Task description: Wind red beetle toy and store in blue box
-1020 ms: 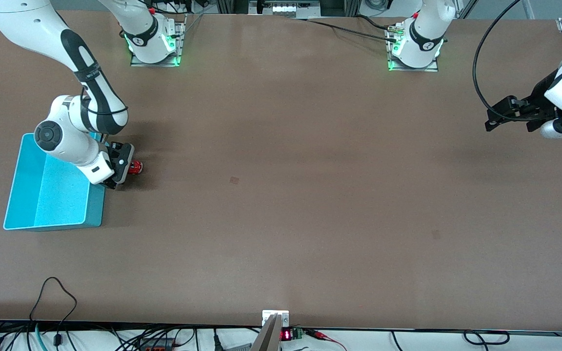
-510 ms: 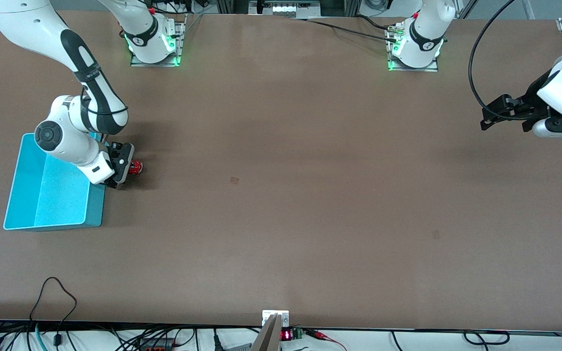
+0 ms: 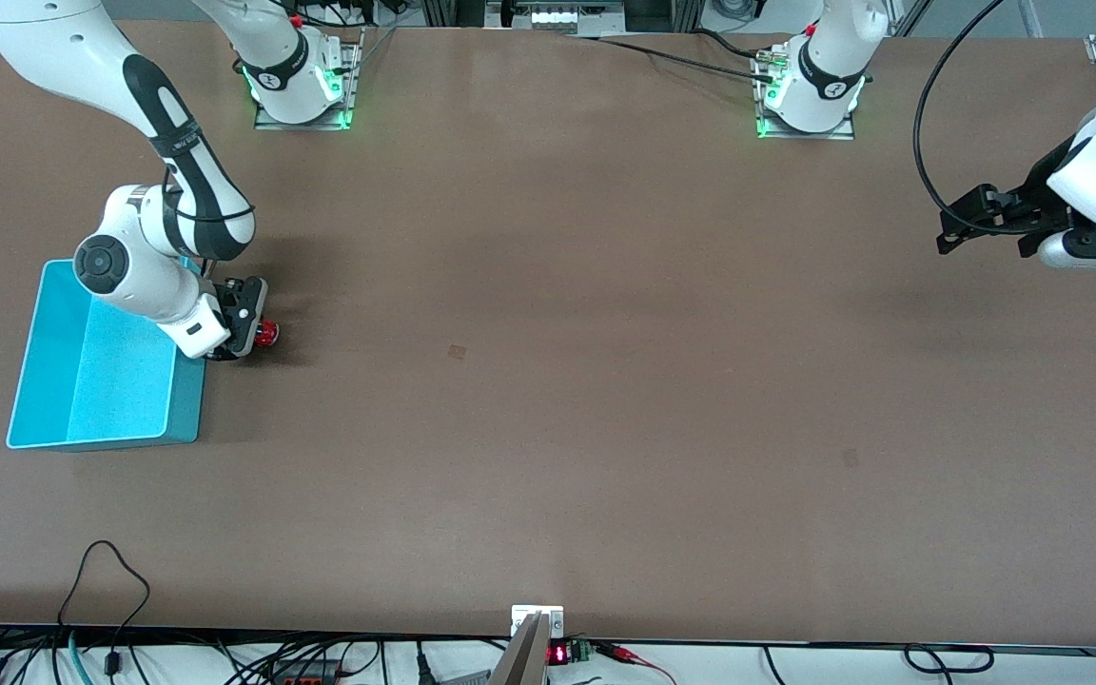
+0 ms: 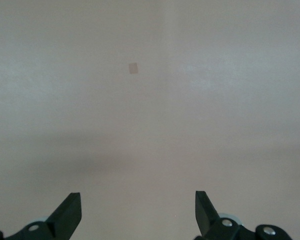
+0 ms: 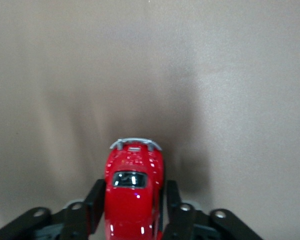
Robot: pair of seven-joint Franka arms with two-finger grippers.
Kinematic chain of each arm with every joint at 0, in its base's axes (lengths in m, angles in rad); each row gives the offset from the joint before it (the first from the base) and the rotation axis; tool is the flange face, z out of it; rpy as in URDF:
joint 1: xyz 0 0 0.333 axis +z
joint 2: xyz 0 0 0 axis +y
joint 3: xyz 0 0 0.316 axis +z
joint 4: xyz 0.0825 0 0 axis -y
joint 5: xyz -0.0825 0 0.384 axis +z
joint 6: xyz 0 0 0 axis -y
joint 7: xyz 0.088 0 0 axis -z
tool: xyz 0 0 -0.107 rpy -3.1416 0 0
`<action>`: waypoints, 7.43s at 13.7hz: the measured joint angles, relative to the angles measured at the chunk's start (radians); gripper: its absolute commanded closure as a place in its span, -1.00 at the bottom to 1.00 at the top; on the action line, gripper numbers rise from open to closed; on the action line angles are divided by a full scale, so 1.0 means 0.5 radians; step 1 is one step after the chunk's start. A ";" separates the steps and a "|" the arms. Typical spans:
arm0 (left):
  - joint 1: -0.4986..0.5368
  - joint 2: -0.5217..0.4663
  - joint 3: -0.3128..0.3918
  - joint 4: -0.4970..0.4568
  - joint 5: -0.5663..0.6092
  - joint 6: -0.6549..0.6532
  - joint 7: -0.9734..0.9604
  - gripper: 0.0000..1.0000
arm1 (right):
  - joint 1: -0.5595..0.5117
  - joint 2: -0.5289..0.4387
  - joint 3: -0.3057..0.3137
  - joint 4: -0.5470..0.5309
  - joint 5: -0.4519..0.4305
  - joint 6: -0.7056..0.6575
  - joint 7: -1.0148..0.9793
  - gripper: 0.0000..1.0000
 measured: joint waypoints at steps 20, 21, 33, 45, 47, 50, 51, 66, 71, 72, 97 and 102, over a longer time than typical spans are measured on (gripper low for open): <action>0.000 0.000 0.001 0.000 0.000 0.000 0.000 -1.00 | -0.392 -0.113 0.104 0.809 0.042 -0.747 1.786 1.00; 0.001 0.000 0.001 0.000 0.000 0.000 0.000 -1.00 | -0.419 -0.083 0.100 0.820 0.041 -0.791 1.898 1.00; 0.001 0.000 0.002 0.000 0.000 0.000 0.000 -1.00 | -0.458 0.413 -0.058 1.059 -0.150 -0.782 2.163 1.00; 0.001 0.000 0.002 0.000 0.000 -0.004 0.000 -1.00 | -0.511 0.494 -0.054 0.960 -0.150 -0.576 2.163 -0.53; 0.001 0.000 0.002 0.000 0.000 -0.004 0.000 -1.00 | -0.511 0.492 -0.053 0.953 -0.150 -0.567 2.168 -1.00; 0.001 0.000 0.002 0.000 0.000 -0.004 0.000 -1.00 | -0.518 0.485 -0.052 0.949 -0.137 -0.537 2.172 -1.00; 0.001 0.000 0.002 0.000 0.000 -0.004 0.000 -1.00 | -0.520 0.469 -0.051 0.952 -0.129 -0.538 2.173 -1.00; 0.001 0.000 0.002 0.000 0.000 -0.005 0.000 -1.00 | -0.272 0.037 0.000 1.728 0.088 -1.844 2.321 -1.00; 0.001 0.000 0.002 0.000 0.000 -0.005 0.000 -1.00 | -0.044 -0.209 0.007 1.774 0.094 -1.993 2.576 -1.00; 0.001 0.000 0.002 0.000 0.000 -0.005 0.000 -1.00 | -0.001 -0.253 0.008 1.774 0.094 -2.020 2.652 -1.00; 0.001 0.000 0.002 0.000 0.000 -0.005 0.000 -1.00 | 0.002 -0.830 -0.089 1.156 0.003 -1.947 2.760 -1.00; 0.001 0.000 0.002 0.000 0.000 -0.006 0.000 -1.00 | -0.013 -0.912 -0.087 1.080 0.003 -1.943 2.760 -1.00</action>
